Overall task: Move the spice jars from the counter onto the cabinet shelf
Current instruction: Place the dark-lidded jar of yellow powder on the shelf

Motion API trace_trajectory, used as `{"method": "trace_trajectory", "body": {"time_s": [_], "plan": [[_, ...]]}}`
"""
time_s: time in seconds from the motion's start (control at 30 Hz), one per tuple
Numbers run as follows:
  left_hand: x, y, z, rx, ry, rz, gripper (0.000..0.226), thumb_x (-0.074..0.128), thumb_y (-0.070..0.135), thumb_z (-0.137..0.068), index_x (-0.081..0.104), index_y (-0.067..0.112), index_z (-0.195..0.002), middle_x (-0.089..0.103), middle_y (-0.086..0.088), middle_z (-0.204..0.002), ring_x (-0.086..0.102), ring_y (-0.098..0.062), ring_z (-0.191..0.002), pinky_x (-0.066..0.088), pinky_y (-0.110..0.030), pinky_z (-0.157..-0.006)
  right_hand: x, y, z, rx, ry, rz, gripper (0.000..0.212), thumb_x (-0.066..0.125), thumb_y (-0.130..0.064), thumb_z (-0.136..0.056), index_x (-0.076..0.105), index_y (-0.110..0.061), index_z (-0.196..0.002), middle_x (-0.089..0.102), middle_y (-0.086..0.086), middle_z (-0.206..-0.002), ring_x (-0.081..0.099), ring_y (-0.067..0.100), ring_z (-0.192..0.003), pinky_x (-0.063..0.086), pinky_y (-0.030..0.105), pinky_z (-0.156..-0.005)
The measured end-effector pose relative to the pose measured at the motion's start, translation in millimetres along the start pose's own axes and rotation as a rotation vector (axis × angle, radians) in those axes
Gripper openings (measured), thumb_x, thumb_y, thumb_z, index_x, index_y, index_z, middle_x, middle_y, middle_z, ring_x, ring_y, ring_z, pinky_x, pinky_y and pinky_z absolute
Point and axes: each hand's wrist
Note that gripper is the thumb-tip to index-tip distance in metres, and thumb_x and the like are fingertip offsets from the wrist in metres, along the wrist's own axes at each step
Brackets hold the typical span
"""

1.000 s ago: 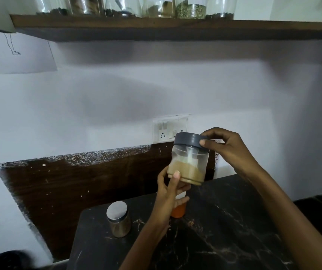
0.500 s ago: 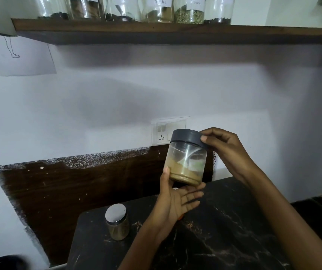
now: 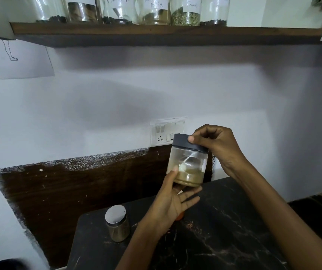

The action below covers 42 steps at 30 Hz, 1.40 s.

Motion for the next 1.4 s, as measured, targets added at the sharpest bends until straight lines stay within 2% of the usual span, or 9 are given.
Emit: {"method": "trace_trajectory", "body": {"time_s": [0.1, 0.23, 0.4, 0.6, 0.7, 0.9, 1.1, 1.27, 1.4], "plan": [[3, 0, 2, -0.003, -0.011, 0.026, 0.068, 0.061, 0.043, -0.072, 0.042, 0.019, -0.133, 0.058, -0.020, -0.125, 0.066, -0.032, -0.102, 0.057, -0.038, -0.081, 4, -2, 0, -0.017, 0.020, 0.015, 0.017, 0.077, -0.007, -0.070, 0.061, -0.004, -0.066, 0.059, 0.001, -0.066, 0.054, 0.008, -0.061, 0.045, 0.014, -0.057], [5, 1, 5, -0.067, -0.016, 0.016, 0.077, 0.055, 0.057, -0.067, 0.044, 0.018, -0.132, 0.064, -0.021, -0.114, 0.069, -0.028, -0.090, 0.057, -0.037, -0.077, 1, -5, -1, -0.039, -0.033, 0.029, 0.013, 0.074, -0.010, -0.074, 0.064, -0.007, -0.068, 0.064, 0.003, -0.079, 0.058, 0.013, -0.075, 0.045, 0.026, -0.074], [3, 1, 5, -0.132, -0.073, 0.048, 0.084, 0.046, 0.071, -0.067, 0.048, 0.017, -0.131, 0.066, -0.022, -0.112, 0.066, -0.022, -0.078, 0.052, -0.034, -0.076, -7, -3, 1, -0.036, -0.138, -0.050, 0.011, 0.060, -0.005, -0.085, 0.069, 0.001, -0.087, 0.067, 0.002, -0.088, 0.061, 0.007, -0.080, 0.047, 0.012, -0.069], [3, 0, 3, -0.175, -0.084, 0.149, 0.090, 0.047, 0.075, -0.065, 0.050, 0.012, -0.130, 0.068, -0.022, -0.102, 0.064, -0.021, -0.068, 0.053, -0.032, -0.065, -9, 0, 1, -0.026, -0.194, -0.117, 0.022, 0.060, -0.015, -0.079, 0.070, 0.001, -0.090, 0.069, 0.006, -0.095, 0.063, 0.014, -0.086, 0.048, 0.016, -0.071], [5, 0, 2, -0.209, -0.068, 0.183, 0.091, 0.041, 0.078, -0.066, 0.058, 0.006, -0.118, 0.068, -0.020, -0.092, 0.061, -0.021, -0.064, 0.049, -0.034, -0.067, -8, 1, 1, -0.015, -0.179, -0.113, 0.018, 0.064, -0.010, -0.082, 0.070, 0.003, -0.092, 0.069, 0.010, -0.099, 0.064, 0.017, -0.088, 0.048, 0.019, -0.072], [7, -3, -1, -0.241, -0.069, 0.197, 0.095, 0.028, 0.084, -0.069, 0.076, 0.003, -0.083, 0.064, -0.016, -0.078, 0.056, -0.020, -0.062, 0.045, -0.034, -0.067, 1, 5, 1, -0.019, -0.105, -0.106, 0.006, 0.067, -0.007, -0.079, 0.072, -0.004, -0.080, 0.071, 0.001, -0.084, 0.065, 0.011, -0.078, 0.048, 0.016, -0.068], [10, 1, -5, -0.263, -0.073, 0.194, 0.098, 0.024, 0.085, -0.070, 0.075, 0.003, -0.083, 0.062, -0.015, -0.075, 0.055, -0.020, -0.057, 0.044, -0.034, -0.067, 4, 4, 0, -0.050, -0.050, -0.080, 0.004, 0.068, -0.006, -0.078, 0.072, -0.005, -0.079, 0.071, -0.001, -0.079, 0.065, 0.007, -0.072, 0.048, 0.014, -0.066], [14, 4, -6, -0.258, -0.068, 0.188, 0.095, 0.024, 0.084, -0.071, 0.069, 0.004, -0.096, 0.061, -0.014, -0.075, 0.054, -0.019, -0.057, 0.044, -0.033, -0.067, 5, 0, -2, -0.061, -0.032, -0.068, 0.005, 0.068, -0.006, -0.079, 0.072, -0.007, -0.078, 0.069, 0.001, -0.081, 0.063, 0.005, -0.071, 0.048, 0.012, -0.064], [17, 6, -6, -0.248, -0.077, 0.176, 0.097, 0.023, 0.085, -0.071, 0.074, 0.003, -0.087, 0.061, -0.014, -0.074, 0.054, -0.019, -0.057, 0.045, -0.033, -0.066, 5, -3, -3, -0.070, -0.016, -0.058, 0.005, 0.068, -0.006, -0.079, 0.072, -0.009, -0.076, 0.069, 0.001, -0.080, 0.062, 0.004, -0.069, 0.047, 0.012, -0.063]]}}
Point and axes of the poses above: each hand's wrist, its own z-axis away from the middle knuckle, its own x-axis out of the palm, y = z × x
